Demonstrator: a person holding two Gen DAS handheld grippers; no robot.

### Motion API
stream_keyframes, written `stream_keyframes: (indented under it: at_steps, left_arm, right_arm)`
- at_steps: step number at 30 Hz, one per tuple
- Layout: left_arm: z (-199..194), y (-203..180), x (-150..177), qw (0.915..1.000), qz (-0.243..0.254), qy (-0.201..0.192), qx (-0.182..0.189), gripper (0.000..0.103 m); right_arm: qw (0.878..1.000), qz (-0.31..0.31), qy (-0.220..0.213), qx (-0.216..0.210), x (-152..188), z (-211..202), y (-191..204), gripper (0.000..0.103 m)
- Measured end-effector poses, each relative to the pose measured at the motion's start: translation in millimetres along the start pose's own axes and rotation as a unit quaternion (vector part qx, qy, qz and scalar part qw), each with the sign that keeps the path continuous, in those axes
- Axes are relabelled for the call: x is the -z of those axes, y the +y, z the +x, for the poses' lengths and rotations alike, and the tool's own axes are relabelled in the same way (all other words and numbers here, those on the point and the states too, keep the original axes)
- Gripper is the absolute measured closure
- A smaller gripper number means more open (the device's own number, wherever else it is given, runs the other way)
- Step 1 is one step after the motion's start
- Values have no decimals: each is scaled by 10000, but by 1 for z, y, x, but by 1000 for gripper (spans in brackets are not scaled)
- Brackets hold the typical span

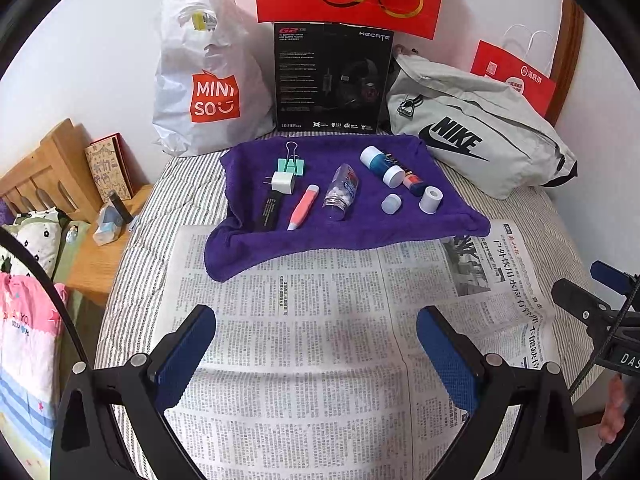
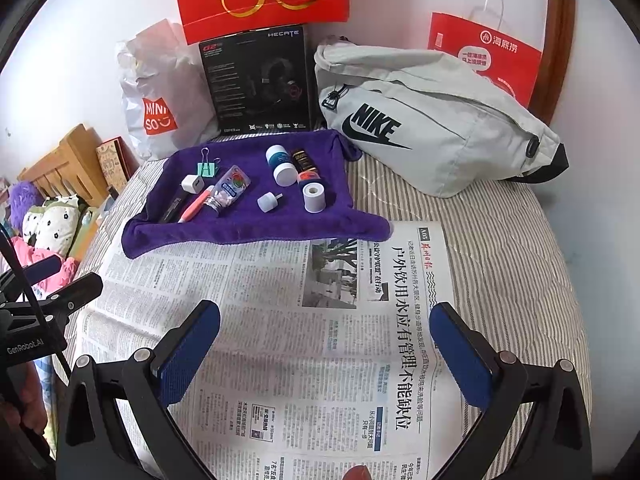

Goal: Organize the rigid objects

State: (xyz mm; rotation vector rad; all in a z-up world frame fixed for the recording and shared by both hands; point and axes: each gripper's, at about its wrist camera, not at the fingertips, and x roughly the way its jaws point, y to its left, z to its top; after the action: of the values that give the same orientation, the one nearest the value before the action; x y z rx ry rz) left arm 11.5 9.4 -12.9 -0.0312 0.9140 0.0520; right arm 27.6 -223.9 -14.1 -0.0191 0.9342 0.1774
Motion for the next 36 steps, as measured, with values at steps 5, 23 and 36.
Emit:
stream_keyframes:
  at_steps: [5,23,36]
  left_arm:
    - [0,2,0,10000,14,11,18,2]
    - [1,2,1,10000,23,28,23,2]
    - [1,0,1,10000,9,28,8,2]
  right_arm:
    - [10000,-9,-5,3,0,0,0,0]
    - [10000,-15,27,60,1,1,1,0]
    - [10000,-42,15,74,1,-1,0,0]
